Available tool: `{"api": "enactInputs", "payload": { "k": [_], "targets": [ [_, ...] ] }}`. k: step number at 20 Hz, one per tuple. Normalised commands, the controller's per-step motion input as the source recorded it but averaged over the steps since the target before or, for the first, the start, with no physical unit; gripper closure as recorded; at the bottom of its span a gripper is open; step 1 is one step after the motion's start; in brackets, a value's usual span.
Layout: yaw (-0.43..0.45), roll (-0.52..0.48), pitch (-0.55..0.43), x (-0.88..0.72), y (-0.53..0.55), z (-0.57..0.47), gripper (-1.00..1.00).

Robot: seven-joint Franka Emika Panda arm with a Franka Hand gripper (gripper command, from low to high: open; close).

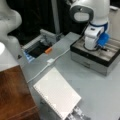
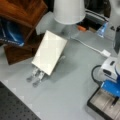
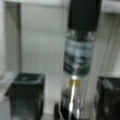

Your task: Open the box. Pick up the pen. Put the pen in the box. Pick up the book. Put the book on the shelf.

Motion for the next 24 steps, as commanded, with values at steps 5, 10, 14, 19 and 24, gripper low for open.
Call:
{"api": "enactInputs", "payload": {
  "k": [5,10,14,19,24],
  "targets": [
    [-0.167,0.013,-0.115,-0.06,-0.04,-0.1,-1.0],
    [-0.165,-0.005,-0.083,-0.07,-0.06,-0.01,-1.0],
    [-0.152,-0.014,0.007,-0.09,-0.13,0.1,-1.0],
    [-0.136,0.036,0.086,-0.05,-0.25,0.23,-1.0],
    [-0.12,0.068,0.144,0.05,-0.25,0.22,-1.0]
  ]
}}
